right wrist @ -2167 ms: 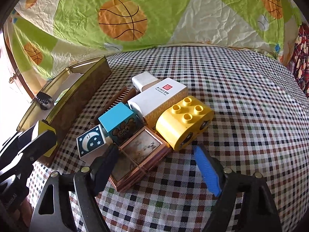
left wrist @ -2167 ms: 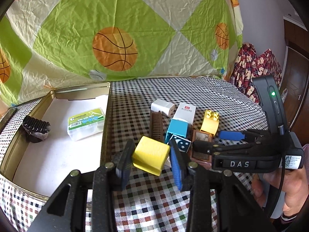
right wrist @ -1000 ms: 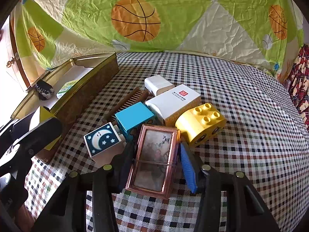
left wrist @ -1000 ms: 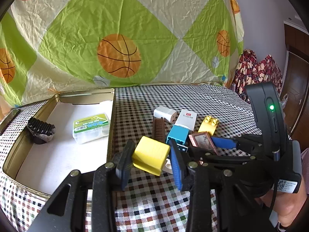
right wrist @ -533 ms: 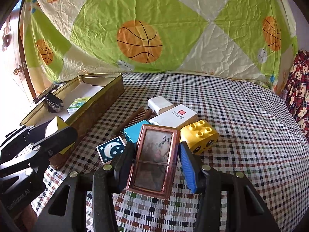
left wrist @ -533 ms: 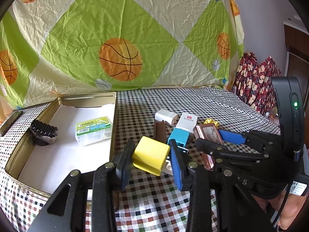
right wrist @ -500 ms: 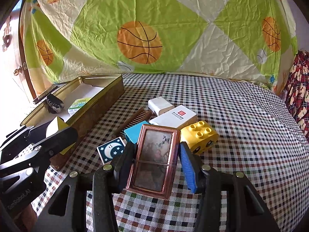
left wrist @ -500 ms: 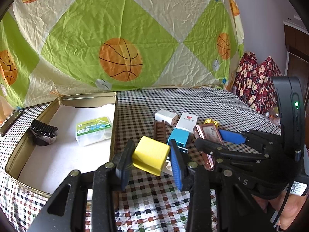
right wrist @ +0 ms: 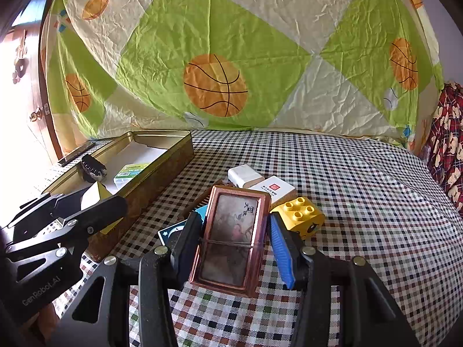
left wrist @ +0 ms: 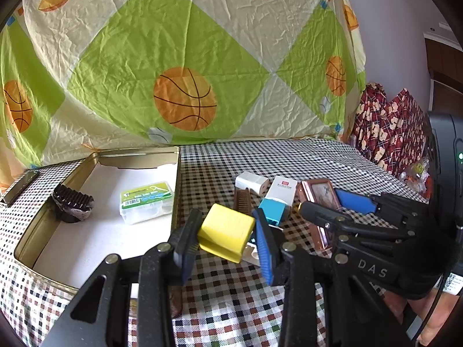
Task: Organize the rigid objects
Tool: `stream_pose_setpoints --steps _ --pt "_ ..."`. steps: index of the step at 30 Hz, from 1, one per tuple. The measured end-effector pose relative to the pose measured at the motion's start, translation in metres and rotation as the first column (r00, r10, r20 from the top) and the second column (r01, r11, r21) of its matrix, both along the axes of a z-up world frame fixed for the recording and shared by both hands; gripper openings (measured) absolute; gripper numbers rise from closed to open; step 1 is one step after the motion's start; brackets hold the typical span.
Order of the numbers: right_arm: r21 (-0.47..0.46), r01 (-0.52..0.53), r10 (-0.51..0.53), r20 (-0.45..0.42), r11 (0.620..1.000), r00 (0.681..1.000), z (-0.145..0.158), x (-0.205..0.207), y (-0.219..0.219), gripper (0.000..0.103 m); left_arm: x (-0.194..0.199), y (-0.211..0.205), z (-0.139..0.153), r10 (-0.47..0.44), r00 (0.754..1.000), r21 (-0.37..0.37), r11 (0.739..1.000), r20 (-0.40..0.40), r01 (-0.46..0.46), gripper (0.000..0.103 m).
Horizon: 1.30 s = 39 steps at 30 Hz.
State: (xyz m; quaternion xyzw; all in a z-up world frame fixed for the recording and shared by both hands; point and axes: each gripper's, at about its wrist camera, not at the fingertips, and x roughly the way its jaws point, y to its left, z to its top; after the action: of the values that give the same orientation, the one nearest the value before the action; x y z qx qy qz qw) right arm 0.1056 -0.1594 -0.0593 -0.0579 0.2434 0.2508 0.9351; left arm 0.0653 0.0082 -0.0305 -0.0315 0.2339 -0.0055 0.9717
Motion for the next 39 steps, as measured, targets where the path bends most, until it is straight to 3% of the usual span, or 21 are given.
stream_pose_setpoints --steps 39 --pt "0.069 0.004 -0.016 0.171 0.998 0.985 0.015 -0.03 -0.017 0.05 -0.022 -0.001 0.01 0.047 0.99 0.036 0.998 0.133 -0.052 0.035"
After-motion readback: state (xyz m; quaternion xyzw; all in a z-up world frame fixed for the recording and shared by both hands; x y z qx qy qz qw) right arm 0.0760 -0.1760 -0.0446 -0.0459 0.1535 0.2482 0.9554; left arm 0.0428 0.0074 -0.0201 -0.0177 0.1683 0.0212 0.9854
